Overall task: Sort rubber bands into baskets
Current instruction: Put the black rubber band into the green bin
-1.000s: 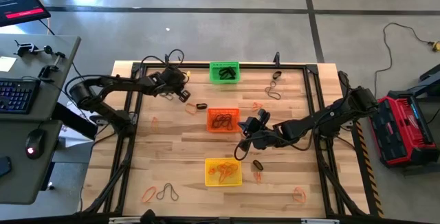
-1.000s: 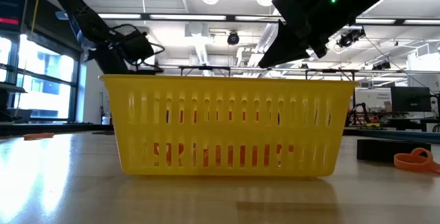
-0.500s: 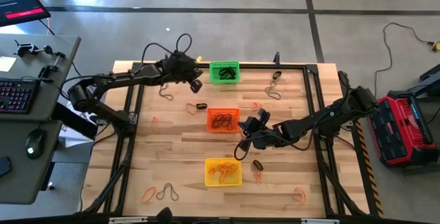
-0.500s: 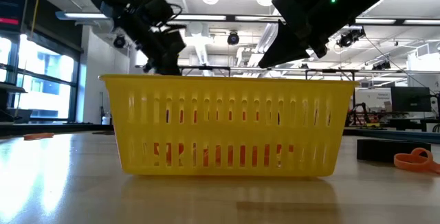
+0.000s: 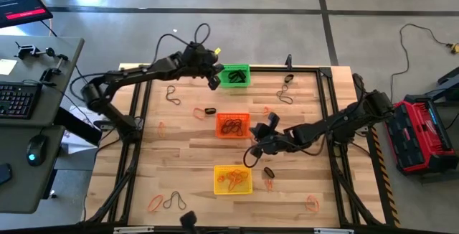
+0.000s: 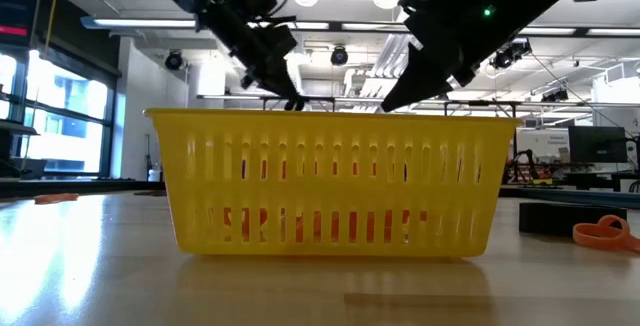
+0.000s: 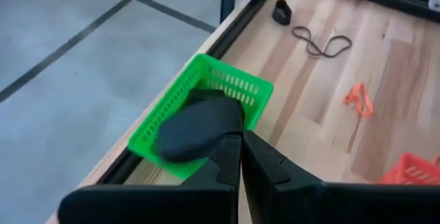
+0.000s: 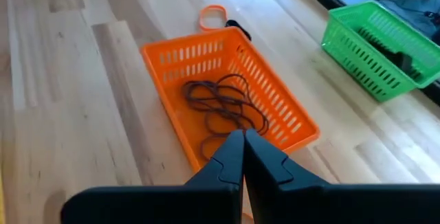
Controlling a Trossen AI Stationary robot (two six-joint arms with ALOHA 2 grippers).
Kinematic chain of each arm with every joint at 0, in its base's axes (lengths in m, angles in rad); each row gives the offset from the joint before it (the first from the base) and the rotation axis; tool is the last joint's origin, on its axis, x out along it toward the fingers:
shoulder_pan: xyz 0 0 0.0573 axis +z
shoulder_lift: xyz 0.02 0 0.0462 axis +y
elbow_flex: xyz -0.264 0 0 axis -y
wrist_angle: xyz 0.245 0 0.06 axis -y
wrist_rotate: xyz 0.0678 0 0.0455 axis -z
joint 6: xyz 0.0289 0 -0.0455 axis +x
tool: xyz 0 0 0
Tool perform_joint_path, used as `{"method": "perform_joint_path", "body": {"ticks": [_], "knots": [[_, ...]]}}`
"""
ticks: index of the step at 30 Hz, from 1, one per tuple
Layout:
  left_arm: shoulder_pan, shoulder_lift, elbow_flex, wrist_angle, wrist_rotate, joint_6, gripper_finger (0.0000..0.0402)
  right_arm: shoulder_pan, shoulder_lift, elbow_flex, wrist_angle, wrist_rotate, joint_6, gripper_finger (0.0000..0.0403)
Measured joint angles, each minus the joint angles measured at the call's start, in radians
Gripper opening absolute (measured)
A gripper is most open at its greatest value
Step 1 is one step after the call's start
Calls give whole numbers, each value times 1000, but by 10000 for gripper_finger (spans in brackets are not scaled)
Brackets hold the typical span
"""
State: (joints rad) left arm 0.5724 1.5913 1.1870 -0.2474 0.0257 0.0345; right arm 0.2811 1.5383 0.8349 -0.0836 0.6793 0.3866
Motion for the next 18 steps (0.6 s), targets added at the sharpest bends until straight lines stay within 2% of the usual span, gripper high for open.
{"method": "perform_joint_path", "body": {"ticks": [10,18], "knots": [[-3,255,197,-84,60,36,0,-17,0,0,3,-30,-56,0],[19,366,242,-96,97,65,0,-20,0,0,3,-33,-56,0]]}}
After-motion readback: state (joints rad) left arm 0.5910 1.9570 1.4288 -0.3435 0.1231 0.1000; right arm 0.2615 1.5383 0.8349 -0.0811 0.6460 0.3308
